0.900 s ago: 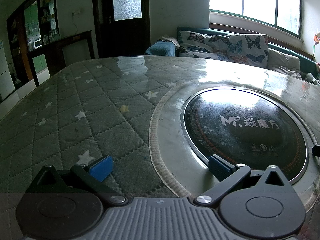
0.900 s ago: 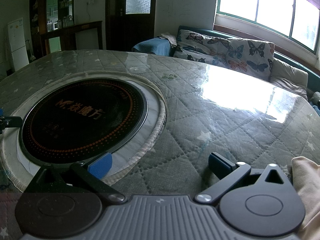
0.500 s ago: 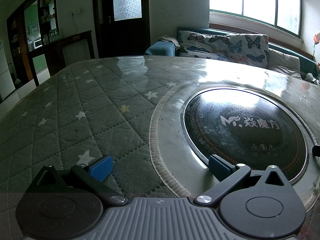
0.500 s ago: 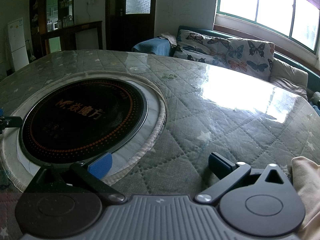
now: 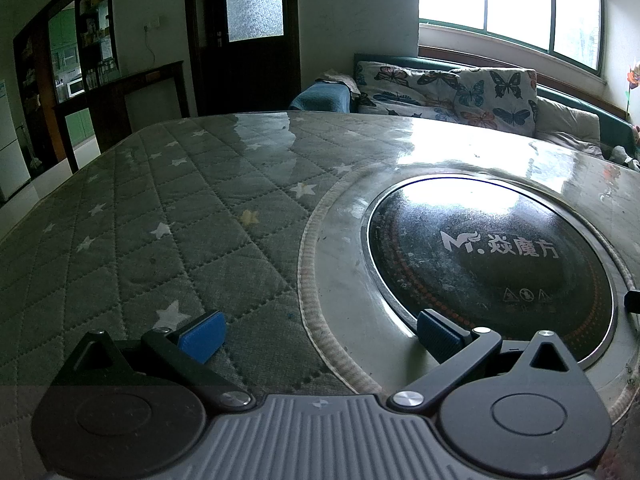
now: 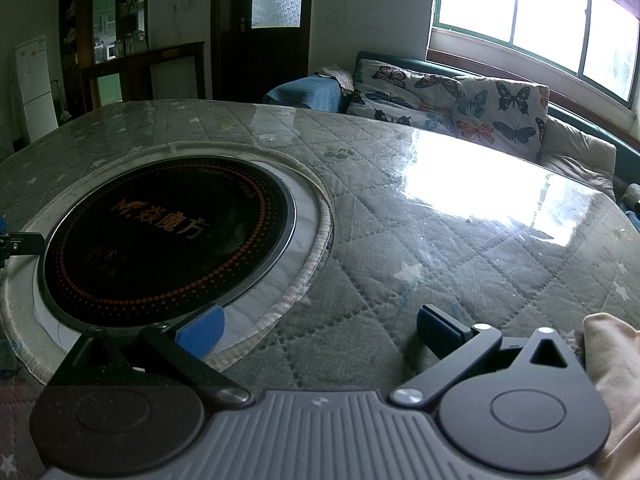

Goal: Fold clothes

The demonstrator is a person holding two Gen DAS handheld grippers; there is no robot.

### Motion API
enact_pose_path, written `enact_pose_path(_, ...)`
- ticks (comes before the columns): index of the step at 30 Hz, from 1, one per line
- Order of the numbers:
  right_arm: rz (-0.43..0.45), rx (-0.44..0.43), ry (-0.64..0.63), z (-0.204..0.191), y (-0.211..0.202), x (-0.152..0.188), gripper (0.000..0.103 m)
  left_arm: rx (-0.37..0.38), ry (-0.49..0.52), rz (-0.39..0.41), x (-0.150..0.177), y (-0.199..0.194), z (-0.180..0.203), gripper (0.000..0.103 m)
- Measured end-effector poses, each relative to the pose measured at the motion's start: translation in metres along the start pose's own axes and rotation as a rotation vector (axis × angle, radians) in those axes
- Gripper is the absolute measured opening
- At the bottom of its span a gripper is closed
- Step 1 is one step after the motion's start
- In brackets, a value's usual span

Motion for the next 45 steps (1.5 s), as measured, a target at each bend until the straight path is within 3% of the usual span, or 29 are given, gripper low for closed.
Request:
enact_pose_path(34,-0.004,0.01,0.02,0.005,-0.019,0.003,0.103,-0.013,0.03,-0.013,-0.006,0.0,0.009,0.103)
enact_pose_path(41,0.041,0.037,0.029,0.016,-0.054,0.0,0.103,0.073,0.124,0.009,-0.019,-0.016,0.05,0.103)
enact_pose_path(45,0.042,0.051,0.056,0.026,-0.073,0.005,0.103,0.171,0.168,0.03,-0.029,-0.029,0.078,0.103)
Point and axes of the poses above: each gripper's, at about its wrist camera, not at the fingertips, and y roughly the way its jaws point, z to its right, x to its underside, the point moved 6 cm from there along y, roughly the way its jaws point, and after that the axes turned 15 degrees about y, right-handed, at the moved point
